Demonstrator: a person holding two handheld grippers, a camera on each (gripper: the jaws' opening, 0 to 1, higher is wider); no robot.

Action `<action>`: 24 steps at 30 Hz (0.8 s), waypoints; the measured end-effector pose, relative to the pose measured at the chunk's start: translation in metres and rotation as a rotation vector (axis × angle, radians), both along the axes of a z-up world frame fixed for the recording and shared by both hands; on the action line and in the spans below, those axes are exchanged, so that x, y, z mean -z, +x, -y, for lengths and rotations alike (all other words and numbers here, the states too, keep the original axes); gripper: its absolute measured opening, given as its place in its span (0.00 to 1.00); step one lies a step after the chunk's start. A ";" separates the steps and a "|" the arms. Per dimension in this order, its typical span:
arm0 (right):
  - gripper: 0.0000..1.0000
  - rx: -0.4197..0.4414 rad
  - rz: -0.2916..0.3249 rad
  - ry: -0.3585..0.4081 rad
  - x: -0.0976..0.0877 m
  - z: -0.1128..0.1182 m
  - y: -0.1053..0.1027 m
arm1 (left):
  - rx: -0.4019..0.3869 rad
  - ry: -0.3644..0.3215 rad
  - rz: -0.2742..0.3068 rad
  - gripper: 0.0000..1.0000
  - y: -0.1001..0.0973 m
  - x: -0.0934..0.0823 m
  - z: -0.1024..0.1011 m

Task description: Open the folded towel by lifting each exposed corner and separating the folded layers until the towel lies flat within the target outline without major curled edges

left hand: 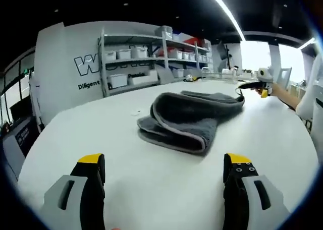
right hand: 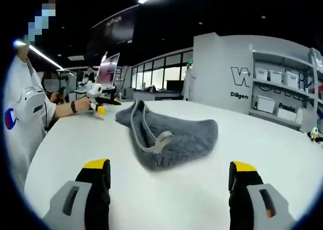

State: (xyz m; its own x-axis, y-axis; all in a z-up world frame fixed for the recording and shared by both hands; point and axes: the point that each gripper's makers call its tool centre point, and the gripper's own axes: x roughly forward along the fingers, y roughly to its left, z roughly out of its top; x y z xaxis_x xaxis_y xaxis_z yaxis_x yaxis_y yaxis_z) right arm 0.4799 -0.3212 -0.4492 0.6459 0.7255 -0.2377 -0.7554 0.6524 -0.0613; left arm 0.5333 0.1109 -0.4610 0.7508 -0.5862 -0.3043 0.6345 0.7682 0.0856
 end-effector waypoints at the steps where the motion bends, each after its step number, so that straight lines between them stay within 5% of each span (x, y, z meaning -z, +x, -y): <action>1: 0.99 0.000 -0.003 0.002 0.002 0.003 0.000 | -0.001 0.000 0.003 0.96 0.001 -0.002 -0.002; 6: 0.99 0.017 -0.006 -0.018 0.004 0.008 0.000 | -0.010 0.009 0.029 0.93 0.010 -0.015 -0.006; 14: 0.99 -0.025 -0.005 -0.016 0.004 -0.004 -0.009 | 0.044 -0.059 0.062 0.85 0.047 -0.030 0.015; 24: 0.99 -0.029 0.032 0.030 -0.011 -0.001 -0.014 | 0.143 -0.097 0.093 0.52 0.082 -0.039 0.054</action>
